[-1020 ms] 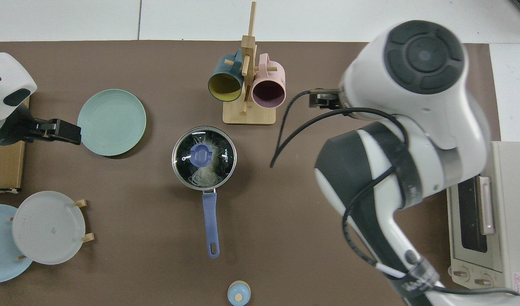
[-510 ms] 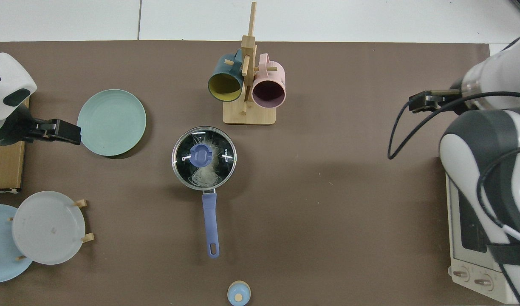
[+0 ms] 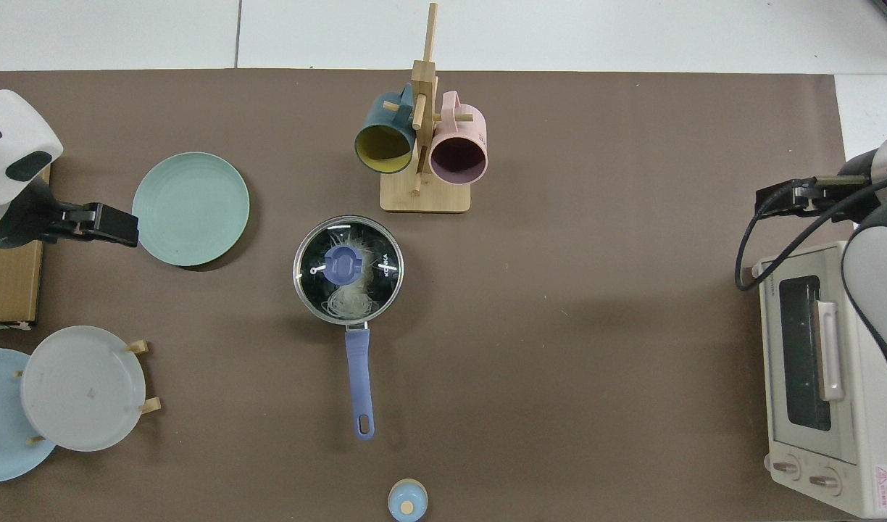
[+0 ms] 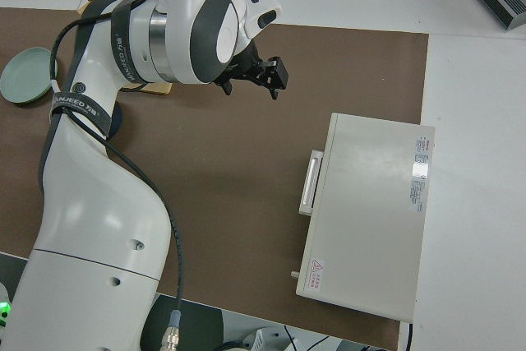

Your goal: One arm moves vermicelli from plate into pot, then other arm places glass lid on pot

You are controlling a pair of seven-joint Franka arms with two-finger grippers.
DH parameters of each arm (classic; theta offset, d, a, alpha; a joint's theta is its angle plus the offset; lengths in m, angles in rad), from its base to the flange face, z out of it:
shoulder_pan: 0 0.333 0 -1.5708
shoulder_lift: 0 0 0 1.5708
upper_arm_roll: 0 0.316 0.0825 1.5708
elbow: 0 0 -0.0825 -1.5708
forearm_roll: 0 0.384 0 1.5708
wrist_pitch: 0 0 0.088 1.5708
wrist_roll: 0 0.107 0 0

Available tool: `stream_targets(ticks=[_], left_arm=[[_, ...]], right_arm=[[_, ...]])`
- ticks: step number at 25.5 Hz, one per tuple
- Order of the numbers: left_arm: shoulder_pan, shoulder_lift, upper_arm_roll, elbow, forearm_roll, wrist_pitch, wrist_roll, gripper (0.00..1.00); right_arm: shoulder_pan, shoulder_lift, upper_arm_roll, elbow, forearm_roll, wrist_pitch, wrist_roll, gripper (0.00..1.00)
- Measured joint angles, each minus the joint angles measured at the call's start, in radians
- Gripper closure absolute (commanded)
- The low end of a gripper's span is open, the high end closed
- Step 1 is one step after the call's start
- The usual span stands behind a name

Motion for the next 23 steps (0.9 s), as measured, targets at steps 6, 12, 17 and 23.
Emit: stream_targets(ticks=[6, 12, 17, 23], left_arm=[[0.000, 0.000, 0.000, 0.000, 0.000, 0.000, 0.000, 0.00], [0.000, 0.000, 0.000, 0.000, 0.000, 0.000, 0.000, 0.00], [0.000, 0.000, 0.000, 0.000, 0.000, 0.000, 0.000, 0.00], [0.000, 0.000, 0.000, 0.000, 0.000, 0.000, 0.000, 0.00]], right_arm=[[0.000, 0.000, -0.001, 0.001, 0.000, 0.006, 0.000, 0.00], [0.000, 0.000, -0.002, 0.002, 0.000, 0.067, 0.000, 0.00], [0.000, 0.001, -0.001, 0.003, 0.003, 0.085, 0.000, 0.00], [0.000, 0.002, -0.001, 0.004, 0.013, 0.088, 0.000, 0.00]])
